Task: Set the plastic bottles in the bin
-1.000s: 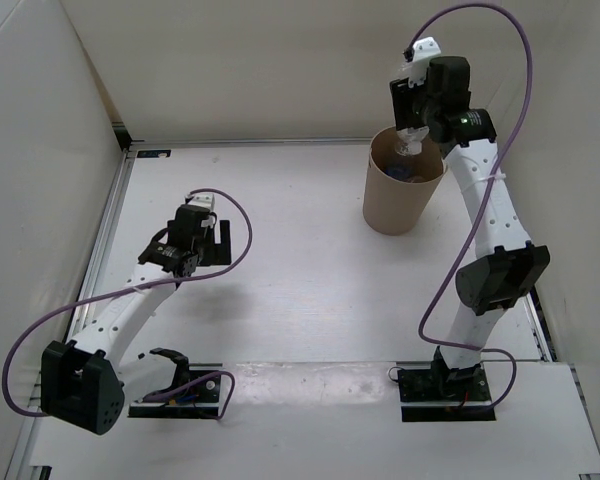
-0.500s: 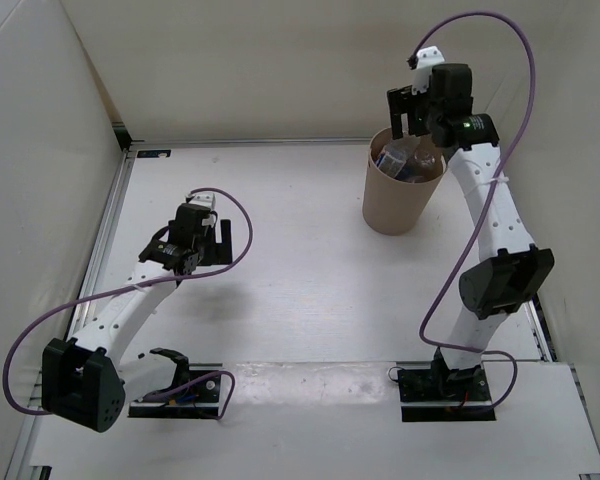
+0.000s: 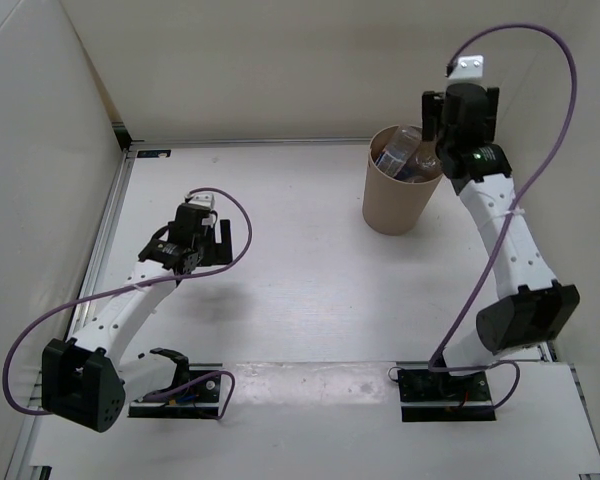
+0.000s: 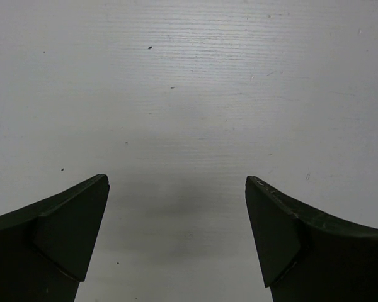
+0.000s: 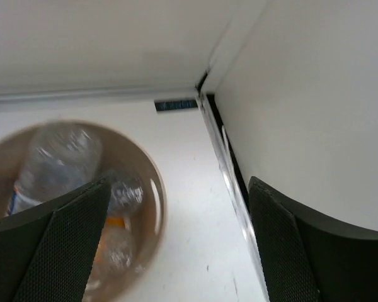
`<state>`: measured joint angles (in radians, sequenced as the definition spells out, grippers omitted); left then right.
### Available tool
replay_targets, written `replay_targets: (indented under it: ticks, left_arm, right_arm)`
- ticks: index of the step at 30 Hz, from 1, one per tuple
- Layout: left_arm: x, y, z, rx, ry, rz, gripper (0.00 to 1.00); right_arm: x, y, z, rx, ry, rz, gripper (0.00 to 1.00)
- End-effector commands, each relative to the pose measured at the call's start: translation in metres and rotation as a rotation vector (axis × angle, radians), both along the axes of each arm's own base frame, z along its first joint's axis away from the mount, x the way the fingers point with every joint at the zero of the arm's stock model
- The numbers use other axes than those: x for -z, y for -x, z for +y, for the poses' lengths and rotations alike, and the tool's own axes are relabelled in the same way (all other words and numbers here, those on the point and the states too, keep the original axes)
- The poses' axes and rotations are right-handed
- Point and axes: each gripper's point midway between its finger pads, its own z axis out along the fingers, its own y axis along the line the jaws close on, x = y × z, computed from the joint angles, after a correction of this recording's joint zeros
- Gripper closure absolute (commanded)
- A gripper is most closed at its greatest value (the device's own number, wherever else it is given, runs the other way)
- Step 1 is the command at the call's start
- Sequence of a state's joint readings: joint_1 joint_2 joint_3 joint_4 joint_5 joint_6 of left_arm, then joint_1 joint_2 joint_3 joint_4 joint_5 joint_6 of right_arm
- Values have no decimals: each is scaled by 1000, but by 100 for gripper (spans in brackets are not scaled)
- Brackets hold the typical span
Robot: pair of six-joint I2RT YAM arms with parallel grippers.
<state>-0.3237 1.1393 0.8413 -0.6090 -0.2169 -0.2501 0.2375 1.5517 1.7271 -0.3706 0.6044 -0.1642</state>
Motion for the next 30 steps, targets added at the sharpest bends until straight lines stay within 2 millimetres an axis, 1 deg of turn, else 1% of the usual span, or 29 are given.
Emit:
replay_targets:
  ticks: [1,2,3,4,5,6,7,8,9,10,12,13,14,15,16,18,19,20,21,22,23,25,26,28,29,30]
  left_arm:
    - [-24,-11,1,-26,5,-59,0]
    - [-26,-13,3,-30,-4,-67,0]
    - [-29,-12,5,-34,-14,-69,0]
    - [-36,-15,9,-37,-28,-86,0]
    - [-38,-17,10,-27,-43,-88,0]
    - [-40,-18,11,-30,-55,-95,0]
    - [-46,-22,13,-29,-66,-108,0]
    - [-48,-23,16,-35,-85,-113,0]
    - [-54,-26,18,-43,-92,-124,0]
    - [-57,-28,20,-51,-98,-131,0]
    - [-63,-32,29,-93,-121,-141,0]
    - [-65,-33,32,-105,-123,-147,0]
    - [-73,-36,36,-127,-119,-170,0]
    - [-75,-36,38,-138,-118,-173,0]
    - [-77,-37,46,-165,-115,-177,0]
    - [-90,-40,52,-197,-93,-214,0]
    - [-94,-39,62,-234,-89,-218,0]
    - [-109,-38,65,-260,-60,-263,0]
    - [-112,-38,64,-263,-26,-277,0]
    - [-121,-39,75,-299,-11,-315,0]
    - [-128,-39,78,-310,7,-340,0]
    - [-130,-37,91,-362,19,-358,0]
    - [-133,-38,95,-391,36,-374,0]
    - [-135,-34,106,-445,45,-395,0]
    - [-142,-35,113,-493,63,-435,0]
    - [-148,-29,114,-497,72,-464,0]
  right_arm:
    - [12,41,-23,35,-136,34,10]
    - [25,56,-24,22,-152,79,10]
    - [38,72,-34,46,-188,108,10]
    - [46,78,-28,3,-212,133,10]
    - [61,94,-29,5,-226,173,10]
    - [71,108,-35,17,-248,189,10]
    - [79,115,-36,17,-259,208,10]
    - [97,137,-45,28,-288,265,10]
    - [104,141,-33,-39,-316,293,10]
    - [107,146,-42,-32,-332,298,10]
    - [120,164,-47,-43,-397,334,10]
    - [123,170,-49,-41,-415,348,10]
    - [125,174,-48,-53,-434,354,10]
    - [129,180,-55,-33,-460,367,10]
    - [134,185,-58,-24,-459,386,10]
    - [141,188,-69,29,-459,403,10]
    - [149,194,-81,99,-435,448,10]
    - [152,198,-86,132,-430,462,10]
    - [155,203,-93,177,-420,484,10]
    - [158,206,-95,188,-416,505,10]
    - [160,209,-96,200,-421,515,10]
    - [160,214,-97,203,-434,512,10]
    - [163,217,-96,202,-434,519,10]
    - [162,221,-92,200,-445,522,10]
    - [162,223,-91,212,-455,517,10]
    - [162,224,-90,212,-453,518,10]
